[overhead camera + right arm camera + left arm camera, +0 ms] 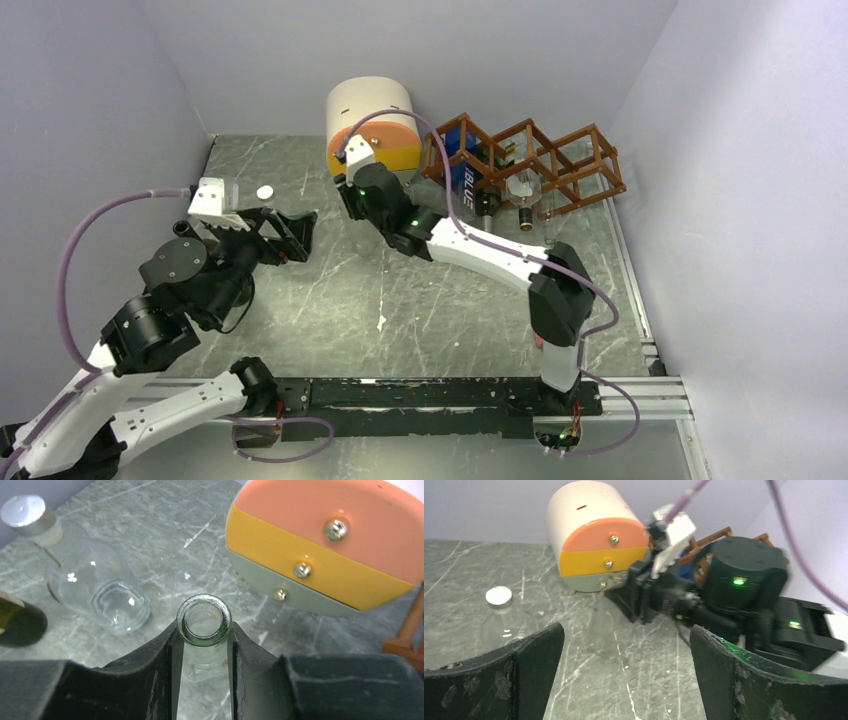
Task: Put the wine bottle on the wine rack
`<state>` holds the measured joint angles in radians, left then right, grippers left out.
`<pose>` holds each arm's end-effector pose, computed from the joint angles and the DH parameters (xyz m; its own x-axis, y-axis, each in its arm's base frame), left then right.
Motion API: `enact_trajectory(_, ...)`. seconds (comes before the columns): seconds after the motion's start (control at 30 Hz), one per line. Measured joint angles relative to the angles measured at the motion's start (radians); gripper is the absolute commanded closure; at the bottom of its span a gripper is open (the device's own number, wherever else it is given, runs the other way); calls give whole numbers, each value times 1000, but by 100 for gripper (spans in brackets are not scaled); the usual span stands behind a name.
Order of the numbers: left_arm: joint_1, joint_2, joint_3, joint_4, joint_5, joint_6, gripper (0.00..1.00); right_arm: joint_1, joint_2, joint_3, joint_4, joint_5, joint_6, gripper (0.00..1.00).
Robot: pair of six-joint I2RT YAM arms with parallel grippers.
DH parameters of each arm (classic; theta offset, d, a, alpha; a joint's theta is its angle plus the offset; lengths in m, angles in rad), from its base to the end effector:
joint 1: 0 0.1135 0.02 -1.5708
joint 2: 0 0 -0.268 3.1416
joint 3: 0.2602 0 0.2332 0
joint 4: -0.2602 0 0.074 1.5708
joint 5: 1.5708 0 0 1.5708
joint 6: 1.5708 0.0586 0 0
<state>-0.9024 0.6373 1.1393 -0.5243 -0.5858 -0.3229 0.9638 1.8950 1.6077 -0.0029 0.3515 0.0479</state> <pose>0.0850 -0.0553 0.4313 -0.1119 -0.2849 -0.9520 0.2910 0.9066 -0.3055 0.2802 0.3681 0.3243 -0.1909 -0.1961 -0.9618 -0.5745 0.8168 -0.0525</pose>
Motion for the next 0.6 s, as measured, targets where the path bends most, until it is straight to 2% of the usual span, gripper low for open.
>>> enact_trajectory(0.13, 0, 7, -57, 3, -43, -34, 0, 0, -126, -123, 6, 5, -6, 92)
enact_trajectory(0.27, 0, 21, -187, 56, -23, -51, 1, 0, -283, -228, 16, 6, 13, 93)
enact_trajectory(0.4, 0, 55, -357, 181, 79, -30, 2, 0, -451, -313, 18, 5, 54, 93)
enact_trajectory(0.6, 0, 139, -533, 409, 235, 58, 1, 0, -606, -370, -26, 3, 111, 93)
